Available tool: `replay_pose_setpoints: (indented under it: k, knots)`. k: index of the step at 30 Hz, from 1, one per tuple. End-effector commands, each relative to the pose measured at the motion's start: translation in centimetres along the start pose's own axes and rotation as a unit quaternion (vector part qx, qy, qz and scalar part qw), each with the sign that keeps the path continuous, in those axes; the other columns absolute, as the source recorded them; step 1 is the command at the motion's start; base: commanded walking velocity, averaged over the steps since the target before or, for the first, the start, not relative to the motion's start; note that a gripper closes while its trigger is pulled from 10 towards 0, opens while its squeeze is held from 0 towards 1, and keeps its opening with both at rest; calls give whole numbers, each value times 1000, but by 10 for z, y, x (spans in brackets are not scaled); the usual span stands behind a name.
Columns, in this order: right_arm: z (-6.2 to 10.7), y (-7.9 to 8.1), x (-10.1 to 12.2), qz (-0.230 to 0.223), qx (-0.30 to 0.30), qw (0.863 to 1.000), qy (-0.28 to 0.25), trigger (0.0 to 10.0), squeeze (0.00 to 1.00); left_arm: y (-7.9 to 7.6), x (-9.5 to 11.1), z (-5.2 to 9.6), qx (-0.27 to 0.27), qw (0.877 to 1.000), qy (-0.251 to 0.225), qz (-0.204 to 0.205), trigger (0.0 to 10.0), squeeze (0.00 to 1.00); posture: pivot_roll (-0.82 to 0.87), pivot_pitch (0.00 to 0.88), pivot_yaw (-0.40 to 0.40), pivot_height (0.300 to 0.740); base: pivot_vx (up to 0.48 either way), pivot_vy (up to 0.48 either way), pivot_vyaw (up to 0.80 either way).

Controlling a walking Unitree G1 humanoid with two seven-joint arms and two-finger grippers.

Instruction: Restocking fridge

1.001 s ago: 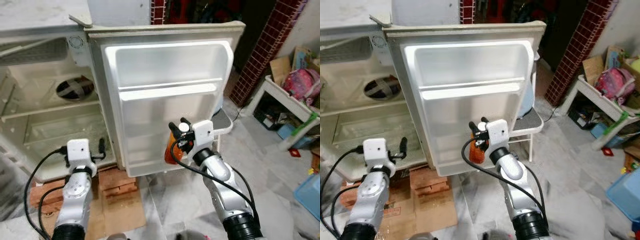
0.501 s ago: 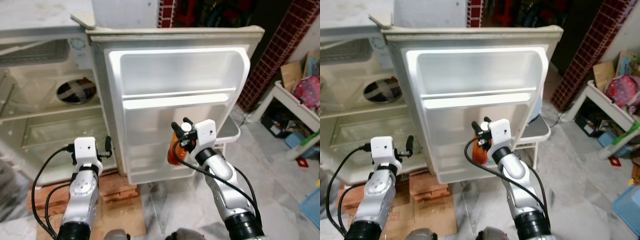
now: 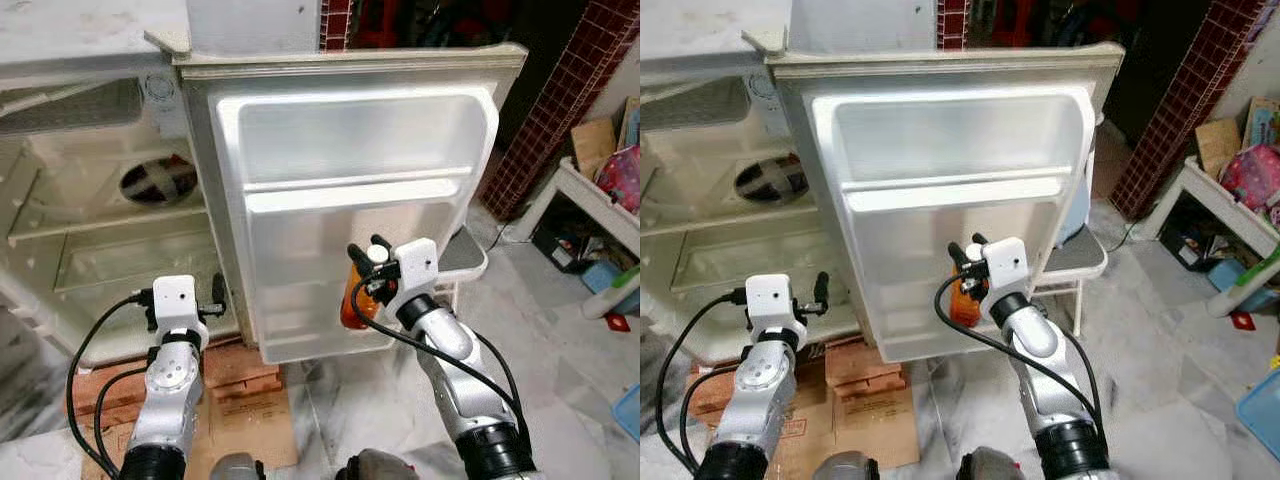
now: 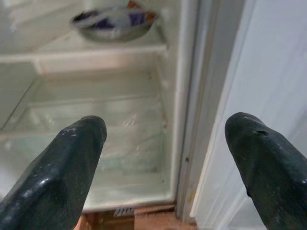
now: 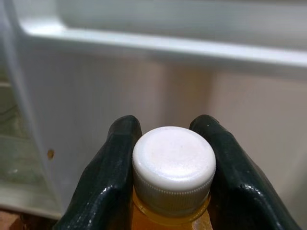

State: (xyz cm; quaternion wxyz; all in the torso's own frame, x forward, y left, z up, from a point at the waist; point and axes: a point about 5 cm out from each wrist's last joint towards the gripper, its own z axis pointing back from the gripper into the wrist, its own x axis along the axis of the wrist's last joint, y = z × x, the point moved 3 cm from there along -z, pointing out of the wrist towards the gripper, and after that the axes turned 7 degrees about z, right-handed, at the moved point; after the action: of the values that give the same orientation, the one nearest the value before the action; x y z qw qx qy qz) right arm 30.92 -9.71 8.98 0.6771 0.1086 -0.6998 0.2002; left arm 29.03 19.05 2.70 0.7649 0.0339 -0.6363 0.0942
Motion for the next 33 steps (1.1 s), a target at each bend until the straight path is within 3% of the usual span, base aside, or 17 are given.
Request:
replay_pose_setpoints:
  k: [1,6,9,13,15,23,33]
  knots:
    - [1,-4,6,5,0,1000,-15,10000,0,7,-4,4,11,1000,9,3,10000,0,-3,0,-25,631,0,0,0]
    - [5,-10,3,10,0,1000,-8,10000,0,13,-3,7,24,1000,7,1,10000,0,3,0,-24,631,0,0,0]
    - [3,-13,4,50,16,999,-11,10000,0,21,-3,9,38,999,11,10,10000,0,4,11,-18,631,0,0,0]
    - [-8,-19,15,55,31,998,-28,10000,0,32,-2,14,59,998,22,30,10000,0,13,29,-16,631,0,0,0]
    - [-13,-19,21,68,44,996,-36,10000,0,35,-1,16,66,997,26,18,10000,0,18,35,-15,631,0,0,0]
    - [-29,-4,33,82,89,991,-65,10000,0,39,-7,30,74,996,39,14,10000,0,39,59,-28,631,0,0,0]
    - [-37,10,42,84,116,986,-90,10000,0,39,-3,29,61,998,33,9,10000,0,43,55,-28,619,134,0,0]
